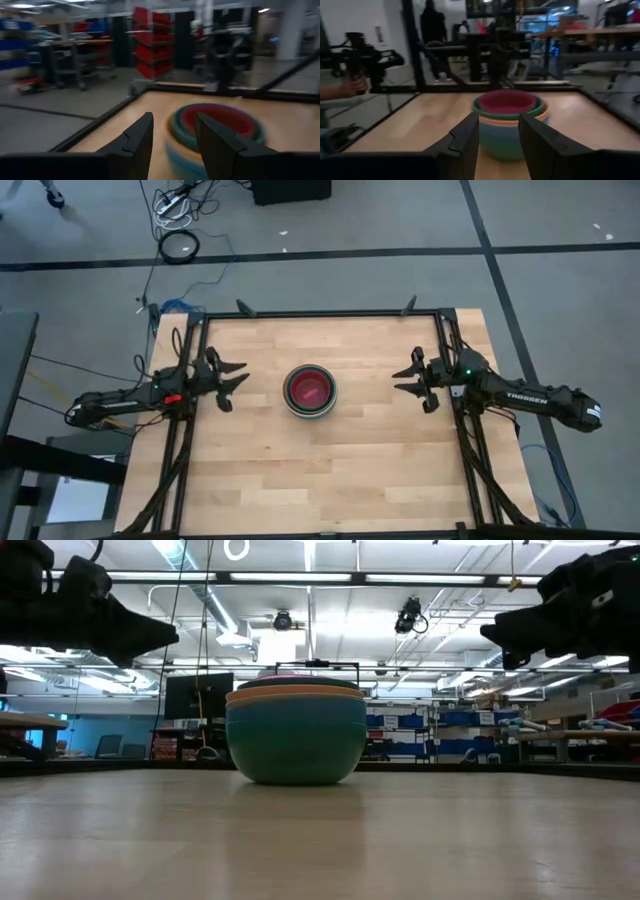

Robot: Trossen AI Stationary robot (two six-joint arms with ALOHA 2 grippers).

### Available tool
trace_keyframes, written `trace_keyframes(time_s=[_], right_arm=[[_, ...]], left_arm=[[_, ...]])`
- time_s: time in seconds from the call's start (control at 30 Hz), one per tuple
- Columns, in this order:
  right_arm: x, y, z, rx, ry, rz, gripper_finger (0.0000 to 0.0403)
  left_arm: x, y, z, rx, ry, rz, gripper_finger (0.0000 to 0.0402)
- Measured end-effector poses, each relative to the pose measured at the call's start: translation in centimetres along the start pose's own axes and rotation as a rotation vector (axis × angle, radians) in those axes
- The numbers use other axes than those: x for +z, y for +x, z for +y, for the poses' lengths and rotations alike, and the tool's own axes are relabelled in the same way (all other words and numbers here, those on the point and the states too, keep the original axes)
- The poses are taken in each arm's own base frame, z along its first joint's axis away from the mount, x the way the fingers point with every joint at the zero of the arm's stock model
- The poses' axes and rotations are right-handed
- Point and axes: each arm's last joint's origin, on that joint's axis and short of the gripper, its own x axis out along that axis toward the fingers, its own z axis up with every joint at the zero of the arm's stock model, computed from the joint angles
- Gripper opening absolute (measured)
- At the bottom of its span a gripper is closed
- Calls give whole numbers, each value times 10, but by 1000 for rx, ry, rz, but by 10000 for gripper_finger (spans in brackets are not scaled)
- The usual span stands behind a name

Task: Nest bowls inside each other
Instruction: Return to Home Position

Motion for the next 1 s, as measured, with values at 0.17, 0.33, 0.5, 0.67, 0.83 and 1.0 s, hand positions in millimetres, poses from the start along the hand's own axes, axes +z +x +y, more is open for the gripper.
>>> trace_keyframes(time_s=[0.17, 0.33, 0.5, 0.67, 0.83, 1.0], right_arm=[[-4, -1, -4, -73, -7, 34, 128], [-2, -2, -1, 64, 18, 24, 128], [1, -2, 2, 167, 89, 5, 128], [14, -5, 3, 191, 36, -102, 128], [21, -8, -1, 167, 54, -160, 128], [28, -5, 3, 234, 136, -171, 128]], left_arm=[[-2, 0, 5, 122, 26, 21, 152], [-1, 1, 3, 14, 19, 7, 152], [-1, 1, 2, -31, -39, 6, 152], [-1, 1, 2, -32, -64, 6, 152], [3, 1, 2, -32, -78, -29, 152], [7, 0, 2, -24, -86, -68, 152]])
